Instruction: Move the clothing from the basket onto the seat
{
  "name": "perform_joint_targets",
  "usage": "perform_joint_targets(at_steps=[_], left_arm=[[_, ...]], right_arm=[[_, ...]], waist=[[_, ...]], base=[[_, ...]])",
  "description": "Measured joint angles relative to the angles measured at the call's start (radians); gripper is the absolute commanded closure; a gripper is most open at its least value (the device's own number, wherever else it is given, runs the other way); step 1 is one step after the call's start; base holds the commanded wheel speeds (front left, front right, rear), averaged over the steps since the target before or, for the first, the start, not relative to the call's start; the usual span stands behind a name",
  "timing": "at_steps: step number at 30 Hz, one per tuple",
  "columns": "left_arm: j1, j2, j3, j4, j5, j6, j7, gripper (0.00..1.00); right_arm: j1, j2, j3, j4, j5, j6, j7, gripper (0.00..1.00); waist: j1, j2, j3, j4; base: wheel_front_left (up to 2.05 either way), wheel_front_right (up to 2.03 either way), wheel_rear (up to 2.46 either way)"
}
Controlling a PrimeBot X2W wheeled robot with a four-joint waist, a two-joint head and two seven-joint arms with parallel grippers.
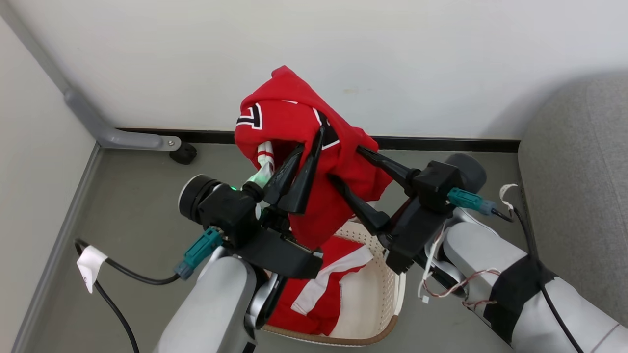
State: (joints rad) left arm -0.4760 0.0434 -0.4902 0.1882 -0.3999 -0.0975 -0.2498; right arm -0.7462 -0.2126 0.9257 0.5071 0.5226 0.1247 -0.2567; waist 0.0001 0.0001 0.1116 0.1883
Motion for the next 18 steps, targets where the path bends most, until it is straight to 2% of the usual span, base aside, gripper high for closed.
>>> perform_joint_targets(at_steps=[5, 6, 7, 8, 18], left_arm=[[-0.008, 0.001, -0.023, -0.008, -0.001, -0.001, 0.000, 1.00], [-0.008, 0.000, -0.027, -0.011, -0.001, -0.001, 0.000, 1.00], [-0.008, 0.000, -0.031, -0.014, -0.003, -0.001, 0.000, 1.00], [-0.008, 0.000, -0.035, -0.016, -0.004, -0.001, 0.000, 1.00], [-0.008, -0.001, -0.024, -0.005, -0.014, 0.010, 0.000, 1.00]], right_arm=[[-0.042, 0.030, 0.032, 0.052, 0.016, 0.000, 0.000, 0.00], [-0.049, 0.036, 0.043, 0.066, 0.019, 0.000, 0.000, 0.22], [-0.056, 0.043, 0.049, 0.077, 0.026, 0.000, 0.000, 0.94], [-0.061, 0.049, 0.059, 0.087, 0.035, 0.000, 0.000, 1.00], [-0.067, 0.059, 0.067, 0.098, 0.101, 0.000, 0.000, 1.00]], waist=[[0.0000, 0.0000, 0.003, 0.019], [0.0000, 0.0000, 0.004, 0.021], [0.0000, 0.0000, 0.005, 0.023], [0.0000, 0.0000, 0.005, 0.025], [0.0000, 0.0000, 0.002, 0.023]], base=[[0.00, 0.00, 0.00], [0.00, 0.00, 0.00], [0.00, 0.00, 0.00], [0.00, 0.00, 0.00], [0.00, 0.00, 0.00]])
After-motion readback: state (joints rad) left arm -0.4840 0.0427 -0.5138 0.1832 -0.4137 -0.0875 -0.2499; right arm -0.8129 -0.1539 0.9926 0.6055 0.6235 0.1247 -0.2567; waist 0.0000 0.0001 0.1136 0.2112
